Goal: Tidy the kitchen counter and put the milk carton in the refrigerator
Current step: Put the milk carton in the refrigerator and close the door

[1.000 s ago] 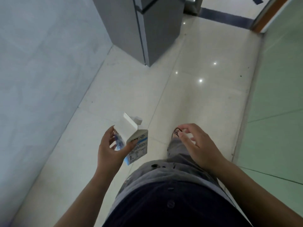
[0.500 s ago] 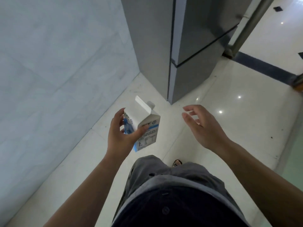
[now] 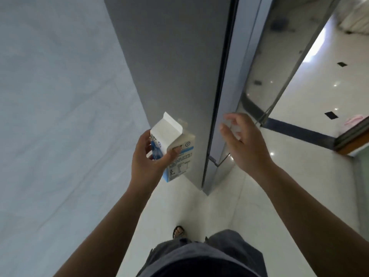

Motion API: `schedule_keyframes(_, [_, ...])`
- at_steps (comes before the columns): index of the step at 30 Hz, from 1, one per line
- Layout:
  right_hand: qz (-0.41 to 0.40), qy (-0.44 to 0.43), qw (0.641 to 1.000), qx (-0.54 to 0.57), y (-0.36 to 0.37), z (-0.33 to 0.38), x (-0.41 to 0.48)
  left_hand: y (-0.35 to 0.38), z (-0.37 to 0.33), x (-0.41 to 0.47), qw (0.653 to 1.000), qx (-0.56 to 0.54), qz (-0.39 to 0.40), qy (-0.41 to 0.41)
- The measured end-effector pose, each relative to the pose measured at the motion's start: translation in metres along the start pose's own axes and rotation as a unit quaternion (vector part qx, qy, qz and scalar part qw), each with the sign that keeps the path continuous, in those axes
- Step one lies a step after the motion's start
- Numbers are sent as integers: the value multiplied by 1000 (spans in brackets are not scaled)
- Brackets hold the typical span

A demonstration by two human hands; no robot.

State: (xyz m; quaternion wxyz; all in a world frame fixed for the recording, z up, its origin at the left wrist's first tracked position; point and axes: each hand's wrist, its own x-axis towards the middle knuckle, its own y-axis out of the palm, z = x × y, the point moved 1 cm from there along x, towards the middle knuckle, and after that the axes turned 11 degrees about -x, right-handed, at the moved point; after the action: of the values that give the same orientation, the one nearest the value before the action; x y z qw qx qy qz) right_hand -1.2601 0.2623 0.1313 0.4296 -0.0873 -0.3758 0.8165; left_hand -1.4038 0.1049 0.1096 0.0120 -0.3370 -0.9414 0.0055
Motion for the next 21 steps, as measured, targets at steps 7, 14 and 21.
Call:
schedule_keyframes(7, [-253,87,962,54,0,16,66,14,-36,96,997,17,65,36])
schedule_keyframes(14, [-365,60,929,5,-2,17,119,36,-35,131,997,-12,66,46])
schedule_keyframes(21, [-375,53,925,-23,4,7,121,46,-37,141,995,-55,78,34])
